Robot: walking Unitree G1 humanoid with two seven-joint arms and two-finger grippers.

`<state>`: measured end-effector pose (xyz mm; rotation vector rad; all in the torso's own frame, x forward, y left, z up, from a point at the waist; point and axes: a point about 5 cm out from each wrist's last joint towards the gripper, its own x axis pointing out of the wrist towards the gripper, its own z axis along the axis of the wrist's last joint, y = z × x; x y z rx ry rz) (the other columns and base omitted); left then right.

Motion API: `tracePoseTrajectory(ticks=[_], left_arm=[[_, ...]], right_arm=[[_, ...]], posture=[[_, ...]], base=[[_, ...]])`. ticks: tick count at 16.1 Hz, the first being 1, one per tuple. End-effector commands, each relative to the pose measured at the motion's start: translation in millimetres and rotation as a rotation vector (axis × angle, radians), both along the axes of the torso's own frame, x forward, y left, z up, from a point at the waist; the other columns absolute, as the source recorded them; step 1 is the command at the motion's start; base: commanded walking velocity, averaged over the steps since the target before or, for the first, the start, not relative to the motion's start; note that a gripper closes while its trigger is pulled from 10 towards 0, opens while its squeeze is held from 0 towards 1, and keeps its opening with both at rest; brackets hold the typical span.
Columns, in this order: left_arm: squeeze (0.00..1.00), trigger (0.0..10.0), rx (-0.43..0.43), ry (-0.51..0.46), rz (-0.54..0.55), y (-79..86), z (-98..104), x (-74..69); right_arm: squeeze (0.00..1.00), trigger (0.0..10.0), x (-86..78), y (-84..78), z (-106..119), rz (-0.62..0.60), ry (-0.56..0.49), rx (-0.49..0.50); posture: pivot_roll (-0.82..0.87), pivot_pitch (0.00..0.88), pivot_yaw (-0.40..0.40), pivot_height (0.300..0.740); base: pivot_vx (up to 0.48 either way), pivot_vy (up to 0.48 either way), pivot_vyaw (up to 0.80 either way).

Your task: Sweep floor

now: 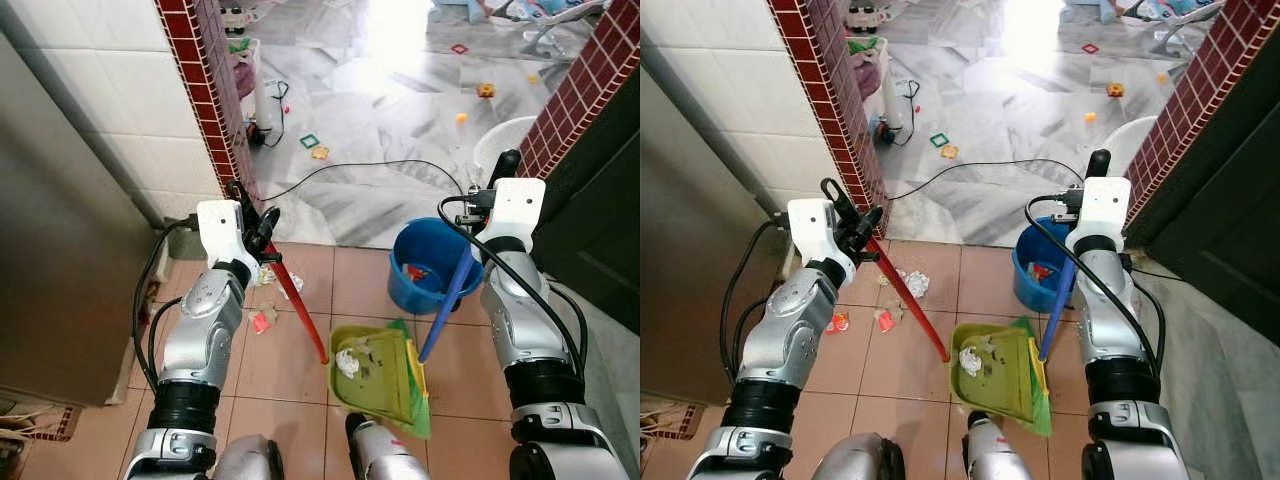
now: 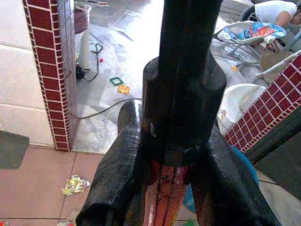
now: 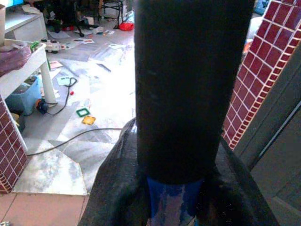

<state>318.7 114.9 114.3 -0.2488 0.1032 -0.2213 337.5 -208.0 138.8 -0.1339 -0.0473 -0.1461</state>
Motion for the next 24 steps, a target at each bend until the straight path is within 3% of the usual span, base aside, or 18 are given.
tracePoseTrajectory(ticks=[1,8,18,24], left_arm=[[0.00,10.0,-0.037,-0.040,-0.018,-2.2,9.7,-1.0],[0.00,10.0,-0.037,-0.041,-0.013,-3.1,9.6,-1.1],[0.00,10.0,-0.063,-0.053,0.028,1.4,11.9,0.0],[0.00,10.0,-0.063,-0.060,0.020,0.6,13.0,-0.4]], right_arm=[[0.00,10.0,-0.7,-3.4,-5.2,-0.014,0.025,-0.023],[0.00,10.0,-0.8,-4.9,-5.9,-0.011,0.031,-0.026],[0.00,10.0,0.2,-2.7,-10.0,0.005,0.043,-0.019],[0.00,10.0,0.6,-1.5,-13.9,0.008,0.061,-0.011]], posture=[[-0.08,0.089,0.040,0.740],[-0.08,0.091,0.034,0.740],[-0.08,0.093,0.032,0.740],[-0.08,0.095,0.030,0.740]], base=[[0.000,0.000,-0.80],[0.000,-0.218,-0.80],[0.000,0.000,-0.80],[0.000,0.000,-0.27]])
